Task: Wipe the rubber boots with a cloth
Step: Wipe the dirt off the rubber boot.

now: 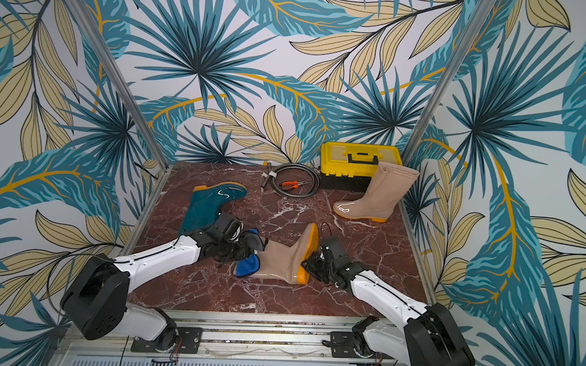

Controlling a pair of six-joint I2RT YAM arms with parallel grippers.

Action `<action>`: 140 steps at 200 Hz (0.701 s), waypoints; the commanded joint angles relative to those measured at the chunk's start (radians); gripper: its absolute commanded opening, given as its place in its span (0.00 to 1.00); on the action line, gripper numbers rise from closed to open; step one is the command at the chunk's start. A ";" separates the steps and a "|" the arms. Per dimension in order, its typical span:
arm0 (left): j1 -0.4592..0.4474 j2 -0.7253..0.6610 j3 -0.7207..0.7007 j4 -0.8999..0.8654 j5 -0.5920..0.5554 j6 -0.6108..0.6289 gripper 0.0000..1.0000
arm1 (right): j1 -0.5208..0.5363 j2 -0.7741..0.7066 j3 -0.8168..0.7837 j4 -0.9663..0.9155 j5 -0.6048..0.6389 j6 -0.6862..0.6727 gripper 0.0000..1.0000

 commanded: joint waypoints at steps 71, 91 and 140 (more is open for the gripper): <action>-0.291 0.291 0.203 0.044 -0.003 -0.062 0.00 | -0.001 -0.006 -0.107 -0.180 0.118 0.043 0.17; -0.216 0.210 0.081 0.044 -0.009 -0.064 0.00 | -0.001 -0.024 -0.127 -0.180 0.136 0.040 0.18; 0.041 -0.136 -0.219 -0.022 -0.028 -0.039 0.00 | -0.004 -0.035 -0.157 -0.174 0.139 0.039 0.17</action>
